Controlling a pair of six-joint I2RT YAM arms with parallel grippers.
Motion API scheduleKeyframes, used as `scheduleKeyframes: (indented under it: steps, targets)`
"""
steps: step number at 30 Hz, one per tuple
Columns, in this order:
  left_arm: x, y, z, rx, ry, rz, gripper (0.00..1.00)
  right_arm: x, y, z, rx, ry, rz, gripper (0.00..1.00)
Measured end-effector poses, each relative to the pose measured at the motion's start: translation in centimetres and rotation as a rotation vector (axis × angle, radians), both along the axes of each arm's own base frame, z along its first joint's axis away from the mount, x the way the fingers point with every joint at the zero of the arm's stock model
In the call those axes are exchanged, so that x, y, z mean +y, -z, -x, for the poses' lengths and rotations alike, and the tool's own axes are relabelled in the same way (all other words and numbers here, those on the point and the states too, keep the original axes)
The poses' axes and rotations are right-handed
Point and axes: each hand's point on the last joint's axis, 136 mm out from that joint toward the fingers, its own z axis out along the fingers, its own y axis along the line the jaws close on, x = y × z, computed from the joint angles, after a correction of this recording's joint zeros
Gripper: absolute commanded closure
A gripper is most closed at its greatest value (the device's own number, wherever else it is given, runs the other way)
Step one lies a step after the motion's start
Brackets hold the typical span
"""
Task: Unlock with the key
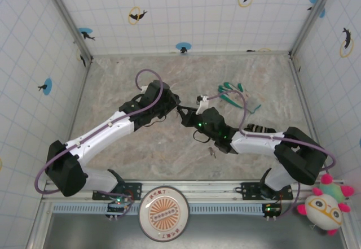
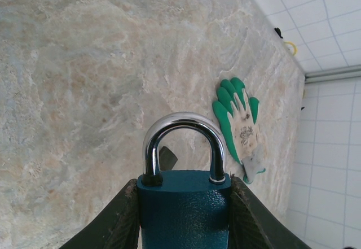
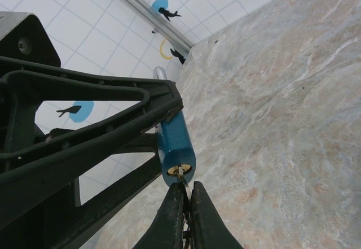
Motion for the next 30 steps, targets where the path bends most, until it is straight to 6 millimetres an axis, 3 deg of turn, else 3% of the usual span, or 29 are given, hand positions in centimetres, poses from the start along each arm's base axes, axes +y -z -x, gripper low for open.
scheduleKeyframes:
  steps: [30]
  targets:
    - [-1.1, -2.9, -0.2, -0.160, 0.083, 0.074, 1.00, -1.1, -2.5, -0.4, 0.016, -0.033, -0.160, 1.00]
